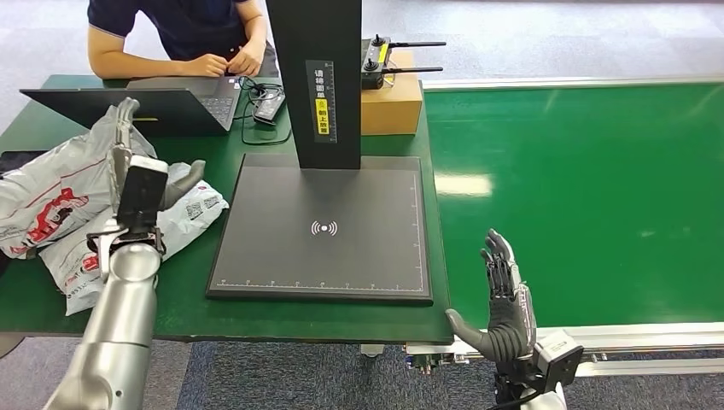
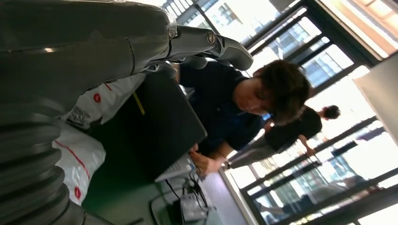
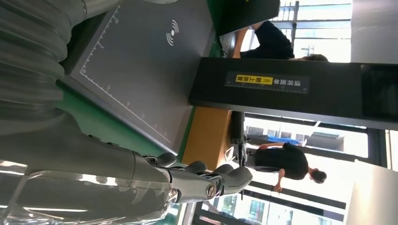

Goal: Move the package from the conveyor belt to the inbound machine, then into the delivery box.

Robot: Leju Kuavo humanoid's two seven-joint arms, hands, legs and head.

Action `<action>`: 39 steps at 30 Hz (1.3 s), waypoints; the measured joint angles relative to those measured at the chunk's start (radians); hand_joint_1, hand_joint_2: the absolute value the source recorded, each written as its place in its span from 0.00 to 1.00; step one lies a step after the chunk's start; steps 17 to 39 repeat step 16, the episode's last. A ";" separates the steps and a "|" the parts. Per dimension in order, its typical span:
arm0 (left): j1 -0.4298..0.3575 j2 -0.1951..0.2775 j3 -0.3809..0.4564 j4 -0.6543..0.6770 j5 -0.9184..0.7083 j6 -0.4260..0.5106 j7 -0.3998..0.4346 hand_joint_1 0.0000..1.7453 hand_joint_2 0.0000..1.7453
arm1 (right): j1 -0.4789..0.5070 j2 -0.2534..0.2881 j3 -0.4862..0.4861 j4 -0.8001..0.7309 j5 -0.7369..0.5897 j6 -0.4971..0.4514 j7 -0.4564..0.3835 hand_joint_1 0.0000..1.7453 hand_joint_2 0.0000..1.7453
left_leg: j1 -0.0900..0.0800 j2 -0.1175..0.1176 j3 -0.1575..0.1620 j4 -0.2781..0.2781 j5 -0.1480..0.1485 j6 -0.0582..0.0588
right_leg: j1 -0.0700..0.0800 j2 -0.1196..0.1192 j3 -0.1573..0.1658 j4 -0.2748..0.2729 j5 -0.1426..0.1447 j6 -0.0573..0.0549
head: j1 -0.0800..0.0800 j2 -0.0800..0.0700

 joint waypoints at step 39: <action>0.377 -0.095 -0.176 -0.210 0.119 -0.112 -0.157 0.00 1.00 | -0.034 0.012 0.018 0.054 0.169 -0.156 0.014 0.00 1.00 | 0.000 0.000 0.001 0.000 -0.001 0.001 | 0.000 -0.001 0.001 0.000 0.000 0.000 | 0.000 0.000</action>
